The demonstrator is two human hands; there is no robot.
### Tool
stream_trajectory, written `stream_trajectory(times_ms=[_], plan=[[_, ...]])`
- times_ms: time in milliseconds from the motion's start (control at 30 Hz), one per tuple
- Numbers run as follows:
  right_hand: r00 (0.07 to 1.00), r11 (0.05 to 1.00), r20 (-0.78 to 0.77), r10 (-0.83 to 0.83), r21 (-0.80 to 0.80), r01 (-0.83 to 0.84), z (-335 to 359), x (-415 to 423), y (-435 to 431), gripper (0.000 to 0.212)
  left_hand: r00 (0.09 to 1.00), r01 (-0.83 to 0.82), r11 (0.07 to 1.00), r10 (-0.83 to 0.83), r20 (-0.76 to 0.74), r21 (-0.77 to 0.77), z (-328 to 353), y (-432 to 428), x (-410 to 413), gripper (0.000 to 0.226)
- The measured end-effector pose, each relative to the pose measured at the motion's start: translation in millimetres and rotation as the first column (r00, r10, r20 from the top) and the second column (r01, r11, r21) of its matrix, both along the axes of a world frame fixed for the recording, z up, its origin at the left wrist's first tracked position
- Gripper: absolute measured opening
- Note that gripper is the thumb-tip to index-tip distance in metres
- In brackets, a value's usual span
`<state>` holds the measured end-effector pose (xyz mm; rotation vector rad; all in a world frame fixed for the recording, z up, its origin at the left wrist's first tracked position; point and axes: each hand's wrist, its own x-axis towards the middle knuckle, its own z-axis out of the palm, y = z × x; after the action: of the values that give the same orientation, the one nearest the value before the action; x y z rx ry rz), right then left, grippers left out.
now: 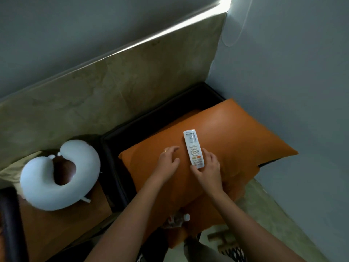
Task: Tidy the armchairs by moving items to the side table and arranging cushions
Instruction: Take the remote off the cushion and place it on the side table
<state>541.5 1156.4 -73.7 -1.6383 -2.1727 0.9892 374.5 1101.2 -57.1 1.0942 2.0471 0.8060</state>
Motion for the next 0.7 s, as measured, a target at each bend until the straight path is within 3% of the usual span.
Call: stream_trajectory(times_ms=[333, 700], plan=[[0.997, 0.998, 0.042, 0.061, -0.027, -0.060, -23, -9, 14, 0.098, 0.989, -0.118, 0.993, 0.119, 0.083, -0.009, -19, 43, 2, 0.057], [0.992, 0.980, -0.124, 0.013, -0.194, -0.037, -20, -31, 7, 0.080, 0.990, -0.076, 0.986, 0.057, -0.126, -0.151, -37, -102, 13, 0.050]])
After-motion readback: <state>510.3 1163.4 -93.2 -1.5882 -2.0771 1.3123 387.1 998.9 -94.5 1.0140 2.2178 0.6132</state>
